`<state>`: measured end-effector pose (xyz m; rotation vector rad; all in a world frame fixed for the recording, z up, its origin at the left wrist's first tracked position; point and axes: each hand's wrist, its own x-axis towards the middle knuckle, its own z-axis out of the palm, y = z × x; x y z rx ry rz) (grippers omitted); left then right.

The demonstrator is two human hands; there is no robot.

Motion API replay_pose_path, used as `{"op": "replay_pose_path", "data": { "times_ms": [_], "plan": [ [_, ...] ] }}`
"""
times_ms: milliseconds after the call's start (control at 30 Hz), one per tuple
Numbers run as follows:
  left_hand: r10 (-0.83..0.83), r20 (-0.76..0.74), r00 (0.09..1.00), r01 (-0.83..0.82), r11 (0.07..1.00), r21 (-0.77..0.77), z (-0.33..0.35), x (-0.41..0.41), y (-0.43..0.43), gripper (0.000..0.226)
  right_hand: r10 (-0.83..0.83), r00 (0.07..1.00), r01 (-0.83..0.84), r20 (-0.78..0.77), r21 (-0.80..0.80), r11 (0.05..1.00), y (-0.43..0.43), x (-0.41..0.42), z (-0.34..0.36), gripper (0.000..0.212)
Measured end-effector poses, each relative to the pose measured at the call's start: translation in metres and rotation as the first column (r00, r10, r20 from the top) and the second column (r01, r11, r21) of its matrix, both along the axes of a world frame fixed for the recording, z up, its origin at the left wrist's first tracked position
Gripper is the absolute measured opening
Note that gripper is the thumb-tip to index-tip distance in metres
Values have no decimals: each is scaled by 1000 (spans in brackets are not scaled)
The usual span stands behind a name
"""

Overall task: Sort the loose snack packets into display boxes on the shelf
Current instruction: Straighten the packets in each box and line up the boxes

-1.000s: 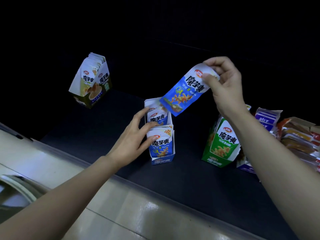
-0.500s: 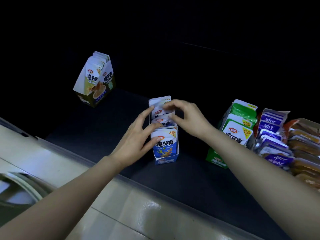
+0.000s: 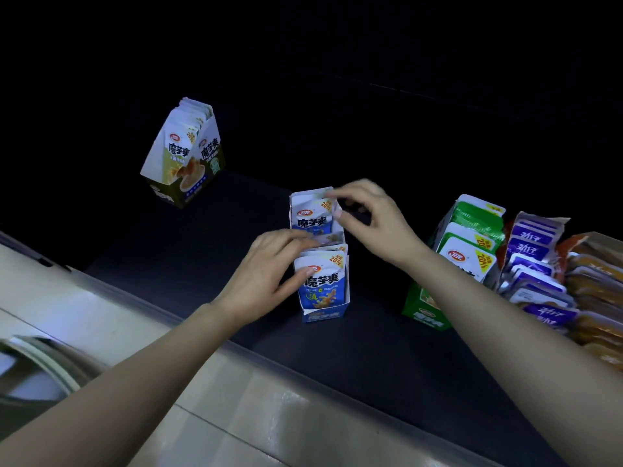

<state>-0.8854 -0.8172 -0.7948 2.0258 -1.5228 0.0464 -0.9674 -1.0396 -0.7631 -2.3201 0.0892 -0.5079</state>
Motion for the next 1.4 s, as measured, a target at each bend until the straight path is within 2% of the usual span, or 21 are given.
{"op": "replay_pose_path", "data": {
  "times_ms": [100, 200, 267, 400, 500, 567, 633, 667, 733, 800, 867, 933, 1133, 1233, 1300, 1333, 1400],
  "plan": [
    [2, -10, 1000, -2, 1000, -4, -2, 1, -1, 39, -98, 994, 94, -38, -97, 991, -1, 6, -7, 48],
    [9, 13, 1000, -9, 1000, -6, -2, 2, -1, 39, -92, 996, 91, 3, -154, 984, -1, 8, -16, 27],
    [15, 29, 999, -14, 1000, -13, -3, 2, -1, 39, -67, 998, 67, 4, -123, 990, -2, 7, -17, 12],
    [57, 94, 994, -54, 998, -38, -3, 1, -4, 38, -70, 997, 72, 35, -60, 996, -7, 6, -14, 5],
    [160, 90, 983, -155, 986, -62, -3, 0, -14, 37, -105, 992, 114, -63, 162, 980, -1, 10, -13, 5],
    [222, 54, 974, -219, 974, -58, -3, 0, -21, 39, -91, 989, 122, -116, 295, 948, 2, 12, -10, 13],
    [247, 28, 968, -246, 968, -41, -3, 1, -25, 41, -15, 983, 85, -180, 386, 919, 3, 7, -6, 31],
    [251, 22, 968, -251, 967, -36, -4, 2, -25, 42, 34, 977, 48, -210, 372, 927, 3, 1, -5, 47],
    [249, -1, 969, -249, 967, -50, -5, 3, -21, 46, 83, 960, -23, -268, 218, 976, 7, -13, -9, 83],
    [230, -104, 968, -239, 968, -81, -6, 2, -17, 53, 80, 943, -53, -323, 90, 995, 14, -24, -23, 100],
    [205, -275, 939, -240, 966, -100, -7, 2, -16, 65, 80, 932, -54, -353, 84, 995, 24, -28, -35, 103],
    [195, -404, 894, -237, 970, -55, -9, 4, -18, 76, 63, 940, -30, -336, 104, 994, 27, -29, -41, 102],
    [272, -421, 865, -242, 962, 125, -10, 4, -36, 83, 108, 950, -56, -292, 181, 982, 31, -22, -35, 113],
    [275, -507, 817, -249, 961, 120, -7, 3, -43, 83, 139, 945, -53, -295, 283, 958, 35, -21, -35, 113],
    [260, -530, 807, -235, 965, 116, -4, 2, -43, 83, 136, 948, -59, -289, 260, 964, 32, -18, -33, 104],
    [259, -516, 816, -234, 965, 115, -4, 1, -43, 83, 100, 961, -40, -257, 230, 972, 30, -15, -32, 95],
    [281, -475, 834, -275, 958, 83, -2, -2, -37, 80, -77, 990, 102, -114, 232, 967, 27, -11, -27, 71]
  ]
}}
